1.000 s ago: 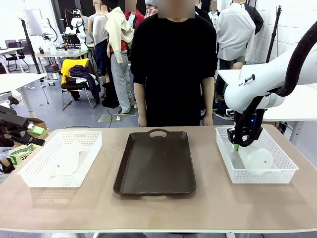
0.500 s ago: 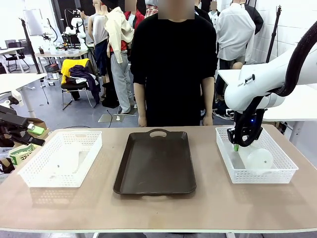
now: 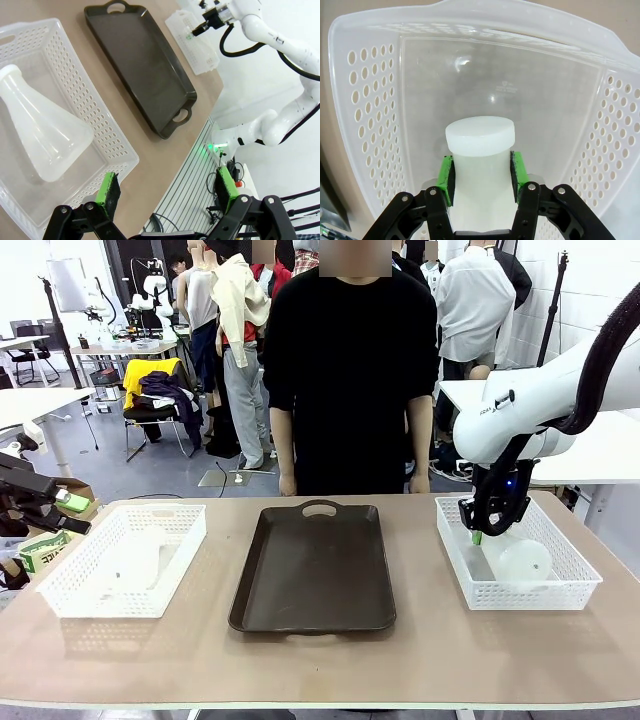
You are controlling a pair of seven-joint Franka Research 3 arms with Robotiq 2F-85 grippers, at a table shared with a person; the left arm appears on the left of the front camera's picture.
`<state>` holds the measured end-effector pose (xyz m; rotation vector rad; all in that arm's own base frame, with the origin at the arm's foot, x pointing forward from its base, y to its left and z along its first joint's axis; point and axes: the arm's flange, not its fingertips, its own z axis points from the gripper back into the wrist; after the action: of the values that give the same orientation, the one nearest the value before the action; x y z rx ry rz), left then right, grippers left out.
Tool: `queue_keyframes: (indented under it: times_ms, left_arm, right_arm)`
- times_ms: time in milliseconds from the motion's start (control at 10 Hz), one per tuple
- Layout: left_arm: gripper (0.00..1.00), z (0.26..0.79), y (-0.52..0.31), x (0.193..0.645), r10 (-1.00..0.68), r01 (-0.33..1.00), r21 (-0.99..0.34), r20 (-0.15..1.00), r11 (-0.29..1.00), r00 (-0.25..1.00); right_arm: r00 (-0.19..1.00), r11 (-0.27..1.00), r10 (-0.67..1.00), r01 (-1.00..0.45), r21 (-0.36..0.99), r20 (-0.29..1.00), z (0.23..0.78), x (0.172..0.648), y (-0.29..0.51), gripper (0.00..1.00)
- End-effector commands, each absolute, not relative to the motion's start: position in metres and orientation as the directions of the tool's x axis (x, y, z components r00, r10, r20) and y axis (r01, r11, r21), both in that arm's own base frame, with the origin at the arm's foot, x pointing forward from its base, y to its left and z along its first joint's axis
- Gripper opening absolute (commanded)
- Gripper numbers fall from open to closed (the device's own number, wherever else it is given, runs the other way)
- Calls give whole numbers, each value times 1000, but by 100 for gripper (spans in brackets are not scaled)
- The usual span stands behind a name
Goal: Prepare the laboratory tools.
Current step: While moving the picked Big flask to the Handle tray indicated by the person, stop as directed by the person.
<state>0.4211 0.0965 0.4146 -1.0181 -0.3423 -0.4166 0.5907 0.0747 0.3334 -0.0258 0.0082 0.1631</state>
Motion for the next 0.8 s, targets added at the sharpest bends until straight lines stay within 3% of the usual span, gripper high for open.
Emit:
queue_keyframes:
  times_ms: [0,700]
  left_arm:
    - [100,416,98,420,-176,490,-743,464,456,868]
    - [100,416,98,420,-176,490,-743,464,456,868]
  right_arm:
    - [987,986,162,-162,-25,-10,333,591,75,0]
    - [988,995,87,-91,26,125,444,520,19,0]
